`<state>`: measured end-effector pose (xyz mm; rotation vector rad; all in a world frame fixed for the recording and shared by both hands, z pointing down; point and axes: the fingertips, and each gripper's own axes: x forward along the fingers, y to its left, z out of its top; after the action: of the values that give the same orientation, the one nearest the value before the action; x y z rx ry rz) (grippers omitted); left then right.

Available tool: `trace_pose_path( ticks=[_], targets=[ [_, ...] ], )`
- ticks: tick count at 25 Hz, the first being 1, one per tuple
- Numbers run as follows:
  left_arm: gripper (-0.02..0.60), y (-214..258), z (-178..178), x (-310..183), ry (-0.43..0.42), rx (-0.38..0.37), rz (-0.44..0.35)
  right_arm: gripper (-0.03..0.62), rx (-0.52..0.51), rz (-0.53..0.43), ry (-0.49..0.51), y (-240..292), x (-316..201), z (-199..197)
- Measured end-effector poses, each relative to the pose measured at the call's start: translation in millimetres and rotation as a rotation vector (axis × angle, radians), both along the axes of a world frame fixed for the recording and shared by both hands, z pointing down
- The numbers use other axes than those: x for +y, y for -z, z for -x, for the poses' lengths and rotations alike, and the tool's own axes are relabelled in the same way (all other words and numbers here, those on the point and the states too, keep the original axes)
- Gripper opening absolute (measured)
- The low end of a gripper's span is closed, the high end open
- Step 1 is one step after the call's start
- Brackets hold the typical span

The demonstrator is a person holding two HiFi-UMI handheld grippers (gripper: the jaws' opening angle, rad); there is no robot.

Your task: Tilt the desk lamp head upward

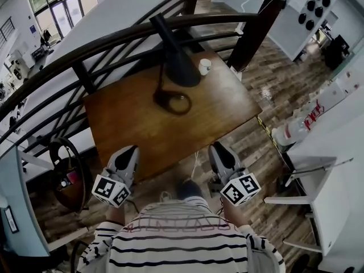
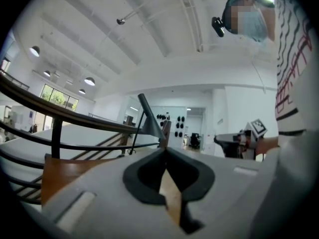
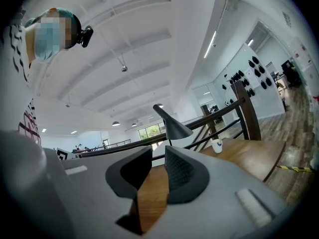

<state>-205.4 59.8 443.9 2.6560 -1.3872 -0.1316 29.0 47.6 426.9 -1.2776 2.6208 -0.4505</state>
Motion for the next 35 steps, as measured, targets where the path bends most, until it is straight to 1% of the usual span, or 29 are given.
trace_pose_path(
  ticks=[5,9,12,14,18,22,30,35],
  targets=[
    [0.002,-8.2,10.0,-16.6,-0.009,0.012,0.012,0.066,0.011,0.008,0.006,-5.0,-23.8,14.8],
    [0.003,-8.3,22.4,-34.7,-0.001,0.001,0.008,0.066,0.008,0.006,0.038,-5.1,-54.4,33.0],
    [0.035,-5.3,32.5,-53.4,0.021,-0.004,-0.001,0.066,0.008,0.002,0.069,-4.6,-77.1,46.2],
    [0.035,-3.9,34.5,-66.3,0.03,-0.011,-0.008,0.066,0.011,0.0,0.083,-5.7,-90.4,50.0],
    [0.044,-0.4,26.2,-98.3,0.036,-0.025,-0.021,0.066,0.019,0.008,0.103,-9.7,-122.7,47.9],
    [0.054,3.8,11.4,-135.4,0.032,-0.042,-0.011,0.067,0.032,0.018,0.114,-12.1,-160.1,39.0],
    [0.114,7.0,-13.5,-208.6,0.032,-0.095,-0.035,0.08,0.073,0.038,0.131,-24.2,-222.4,20.7],
    [0.121,8.7,-24.7,-254.6,0.03,-0.116,-0.047,0.091,0.115,0.051,0.139,-35.1,-259.6,12.2]
  ],
)
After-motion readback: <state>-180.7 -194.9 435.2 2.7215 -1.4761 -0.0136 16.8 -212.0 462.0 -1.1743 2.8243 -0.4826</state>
